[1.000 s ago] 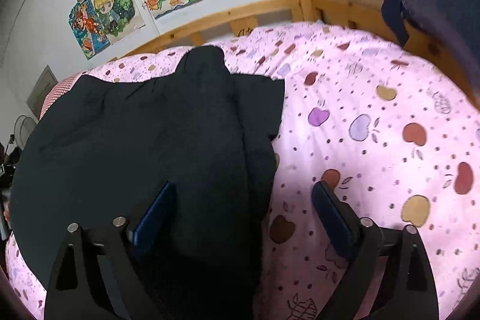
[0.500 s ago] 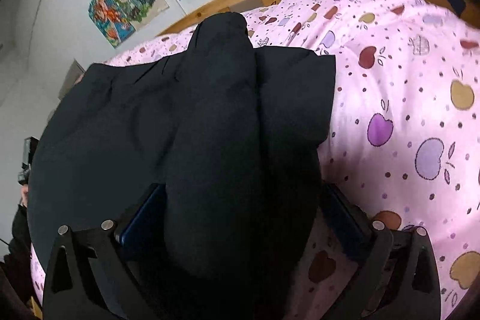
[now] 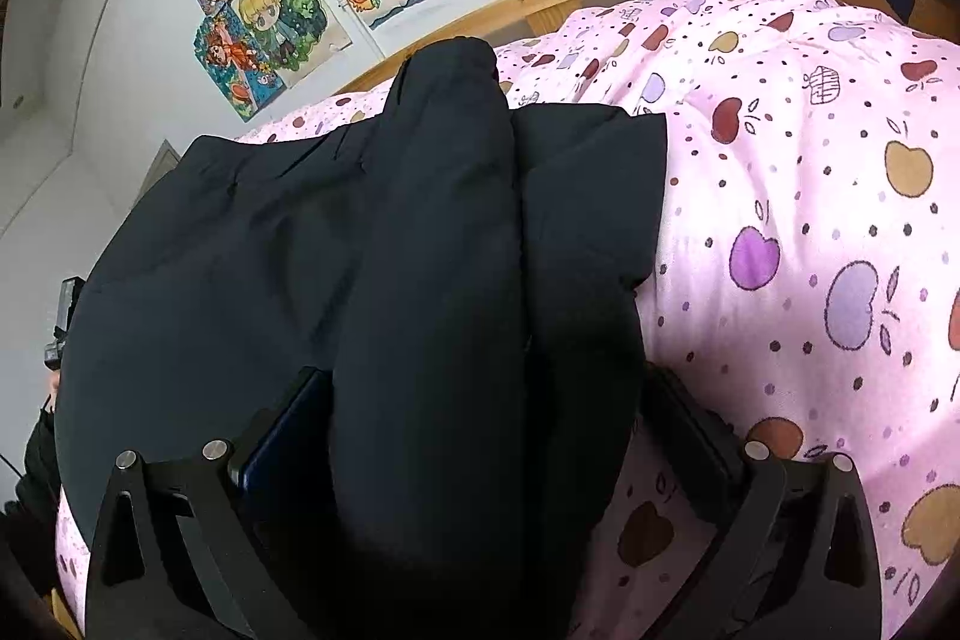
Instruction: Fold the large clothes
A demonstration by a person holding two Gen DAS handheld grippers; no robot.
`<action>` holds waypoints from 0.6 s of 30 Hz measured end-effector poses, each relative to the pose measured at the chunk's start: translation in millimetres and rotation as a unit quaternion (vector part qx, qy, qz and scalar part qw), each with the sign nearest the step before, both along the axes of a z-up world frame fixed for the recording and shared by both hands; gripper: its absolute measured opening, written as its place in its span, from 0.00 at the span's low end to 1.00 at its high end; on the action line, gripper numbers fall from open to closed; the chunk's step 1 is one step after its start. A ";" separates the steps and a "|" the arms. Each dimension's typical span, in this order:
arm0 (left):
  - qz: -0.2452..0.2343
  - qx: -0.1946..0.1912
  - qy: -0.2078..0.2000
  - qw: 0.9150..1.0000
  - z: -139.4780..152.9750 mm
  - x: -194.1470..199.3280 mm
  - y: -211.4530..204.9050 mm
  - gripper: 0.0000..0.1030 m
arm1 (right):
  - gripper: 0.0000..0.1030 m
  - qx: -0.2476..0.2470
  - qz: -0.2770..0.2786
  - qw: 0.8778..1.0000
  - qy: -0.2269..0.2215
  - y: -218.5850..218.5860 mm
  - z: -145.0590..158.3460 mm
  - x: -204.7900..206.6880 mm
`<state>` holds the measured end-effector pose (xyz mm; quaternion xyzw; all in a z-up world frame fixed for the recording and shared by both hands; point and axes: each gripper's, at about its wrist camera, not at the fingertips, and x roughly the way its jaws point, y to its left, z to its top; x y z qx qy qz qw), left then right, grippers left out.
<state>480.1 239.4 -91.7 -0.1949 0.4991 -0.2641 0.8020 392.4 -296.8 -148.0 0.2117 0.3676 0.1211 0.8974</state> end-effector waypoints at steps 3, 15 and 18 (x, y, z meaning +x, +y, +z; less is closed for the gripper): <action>-0.001 0.003 -0.003 1.000 1.9 -1.0 -1.1 1.00 | 0.99 -0.005 -0.001 1.000 0.001 -1.4 -2.4 -2.8; 0.007 -0.057 -0.009 0.998 14.5 -16.1 9.9 0.50 | 0.88 -0.016 -0.023 0.997 0.078 23.4 20.3 4.2; 0.023 -0.070 -0.015 0.997 23.7 -22.9 9.9 0.38 | 0.65 0.006 -0.034 0.996 0.084 29.3 23.6 0.2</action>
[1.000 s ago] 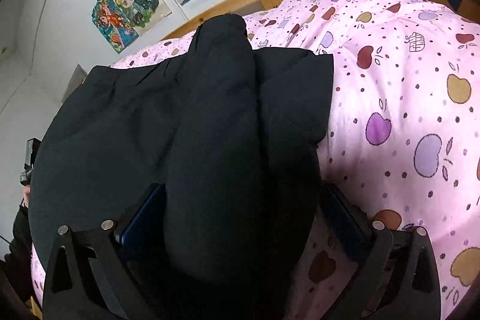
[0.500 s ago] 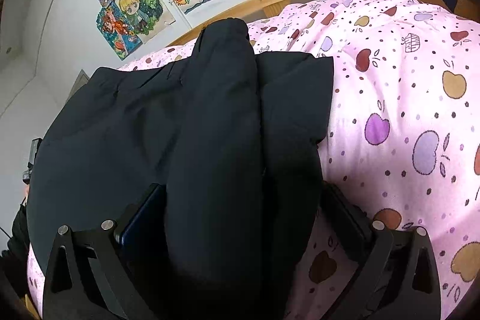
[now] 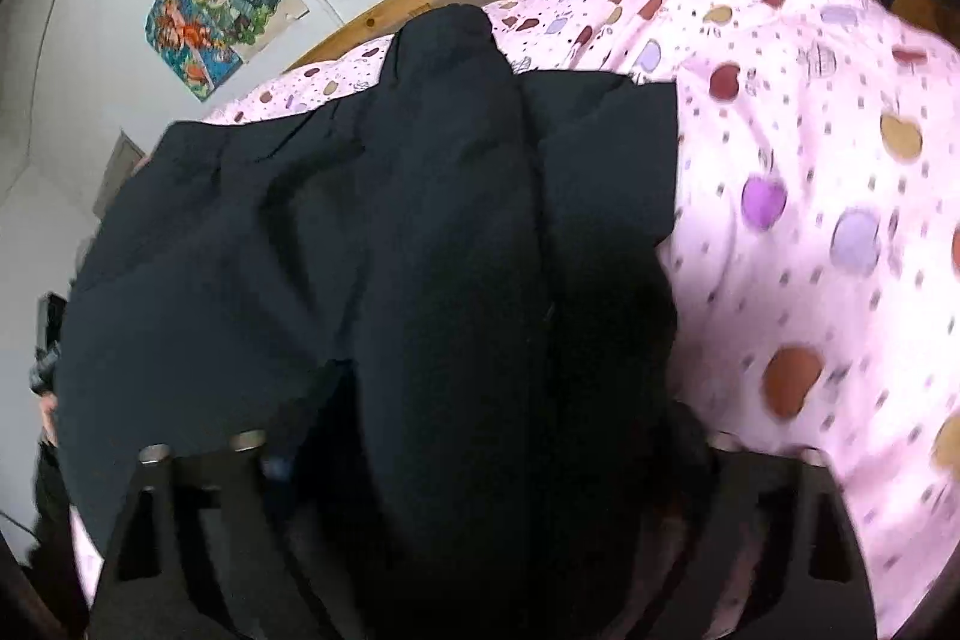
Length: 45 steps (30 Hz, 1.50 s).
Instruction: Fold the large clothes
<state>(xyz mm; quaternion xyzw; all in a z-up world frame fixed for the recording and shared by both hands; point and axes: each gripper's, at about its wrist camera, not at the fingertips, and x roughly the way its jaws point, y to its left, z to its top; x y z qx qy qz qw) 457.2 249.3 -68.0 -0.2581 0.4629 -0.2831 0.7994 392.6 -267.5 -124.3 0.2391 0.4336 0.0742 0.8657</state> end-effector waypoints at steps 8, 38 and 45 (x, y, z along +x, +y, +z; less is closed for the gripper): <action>0.027 -0.062 -0.026 0.997 42.4 -25.5 1.6 0.23 | 0.20 -0.024 -0.058 0.998 -0.023 14.1 39.7 -19.8; 0.086 0.025 -0.038 0.995 56.9 -96.3 28.3 0.30 | 0.11 -0.098 -0.026 0.992 -0.078 57.2 98.0 -98.2; 0.107 0.094 -0.040 0.989 63.6 -97.6 19.3 0.48 | 0.20 -0.136 -0.034 0.987 -0.076 63.5 96.6 -98.4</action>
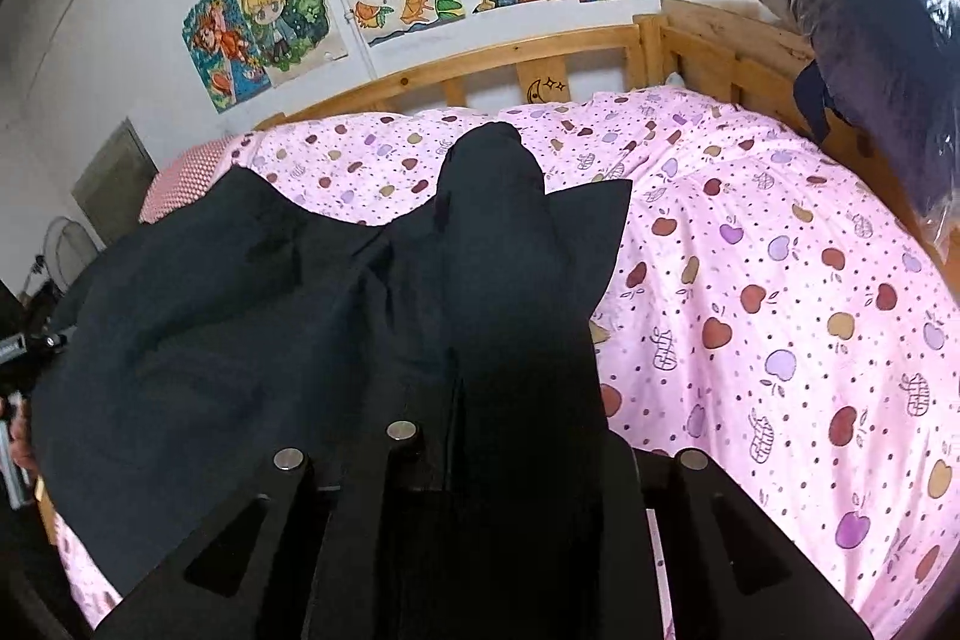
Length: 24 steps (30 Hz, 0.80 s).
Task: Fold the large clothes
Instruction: 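Lift both open grippers up and back from the folded jacket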
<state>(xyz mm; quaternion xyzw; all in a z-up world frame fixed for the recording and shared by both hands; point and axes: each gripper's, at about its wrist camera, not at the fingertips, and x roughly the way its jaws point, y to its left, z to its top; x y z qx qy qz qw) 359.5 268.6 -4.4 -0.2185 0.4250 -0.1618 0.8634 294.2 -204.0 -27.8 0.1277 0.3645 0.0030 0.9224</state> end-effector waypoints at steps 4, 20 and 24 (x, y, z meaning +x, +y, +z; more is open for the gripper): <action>0.018 0.042 -0.002 0.999 3.2 -5.2 -2.4 0.61 | 0.36 -0.011 -0.003 1.000 0.006 2.3 1.2 -1.6; 0.089 0.194 -0.078 0.974 37.4 -53.3 -32.8 0.97 | 0.85 -0.138 -0.018 0.990 0.029 20.9 15.8 -10.8; 0.089 0.210 -0.083 0.970 42.7 -64.5 -43.1 0.99 | 0.85 -0.116 -0.018 0.993 0.013 18.5 26.5 -19.4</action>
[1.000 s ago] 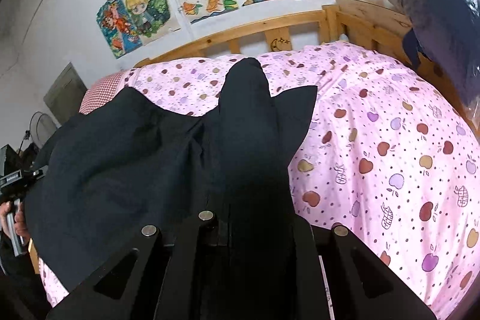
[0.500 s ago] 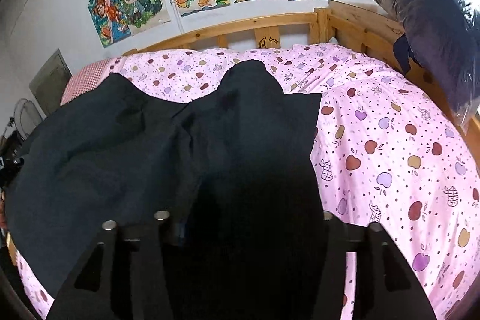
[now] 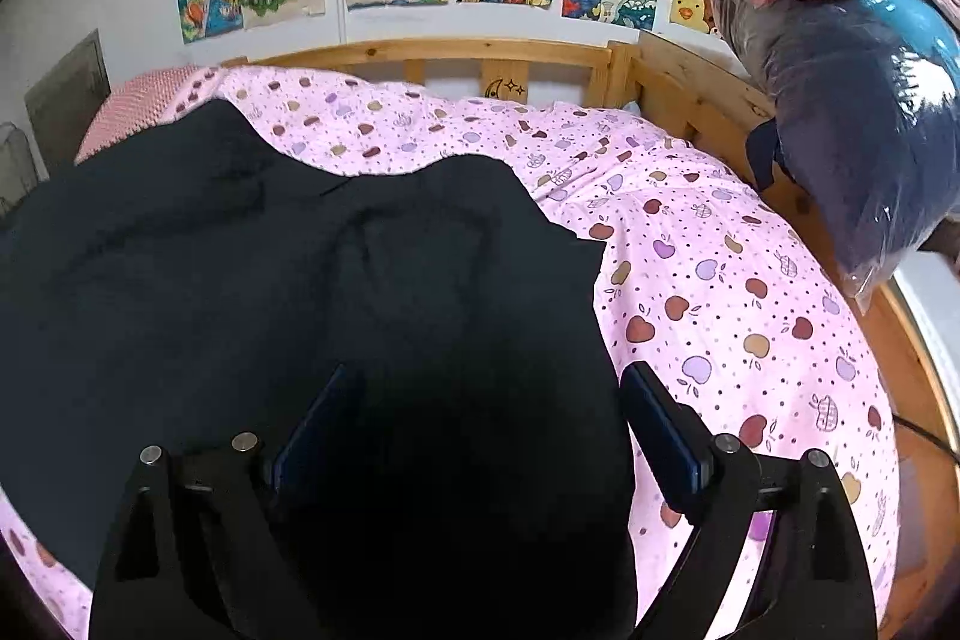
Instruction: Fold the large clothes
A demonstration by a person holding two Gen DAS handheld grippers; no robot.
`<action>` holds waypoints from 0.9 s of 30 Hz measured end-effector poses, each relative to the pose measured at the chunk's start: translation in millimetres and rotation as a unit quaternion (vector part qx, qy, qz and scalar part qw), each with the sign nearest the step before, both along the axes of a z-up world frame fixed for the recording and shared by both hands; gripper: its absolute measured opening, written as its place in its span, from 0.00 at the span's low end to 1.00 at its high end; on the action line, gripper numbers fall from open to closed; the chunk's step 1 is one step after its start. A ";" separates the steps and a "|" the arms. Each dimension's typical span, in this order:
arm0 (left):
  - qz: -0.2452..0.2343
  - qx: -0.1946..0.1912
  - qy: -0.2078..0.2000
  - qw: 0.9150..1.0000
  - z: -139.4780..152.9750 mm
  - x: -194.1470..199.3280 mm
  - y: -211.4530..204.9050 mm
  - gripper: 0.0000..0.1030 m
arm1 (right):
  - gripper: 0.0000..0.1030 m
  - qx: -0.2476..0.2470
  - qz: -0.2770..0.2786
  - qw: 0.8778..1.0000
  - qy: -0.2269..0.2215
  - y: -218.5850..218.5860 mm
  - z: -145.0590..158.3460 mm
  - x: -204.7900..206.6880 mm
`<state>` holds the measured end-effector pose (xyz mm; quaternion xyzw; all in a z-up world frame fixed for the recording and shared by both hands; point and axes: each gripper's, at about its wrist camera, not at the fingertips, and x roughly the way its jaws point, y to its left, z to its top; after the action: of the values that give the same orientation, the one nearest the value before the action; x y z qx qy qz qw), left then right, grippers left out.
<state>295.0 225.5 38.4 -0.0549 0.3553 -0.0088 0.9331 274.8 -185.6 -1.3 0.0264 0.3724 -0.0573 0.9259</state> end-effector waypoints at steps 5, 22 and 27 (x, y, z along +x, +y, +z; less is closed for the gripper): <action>-0.012 0.004 -0.017 1.000 12.5 -24.0 -11.7 1.00 | 0.85 0.029 0.004 0.999 -0.032 1.2 10.6 -14.8; -0.060 0.023 -0.071 0.995 56.7 -115.6 -42.1 1.00 | 0.89 0.063 0.047 0.990 -0.116 29.5 58.8 -101.0; -0.068 0.030 -0.084 0.994 63.6 -139.5 -47.4 1.00 | 0.89 0.077 0.046 0.988 -0.130 35.9 67.0 -129.4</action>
<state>155.5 178.0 102.0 -0.0020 0.2786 -0.0663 0.9581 145.4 -149.7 65.7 0.0872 0.2534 0.0182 0.9632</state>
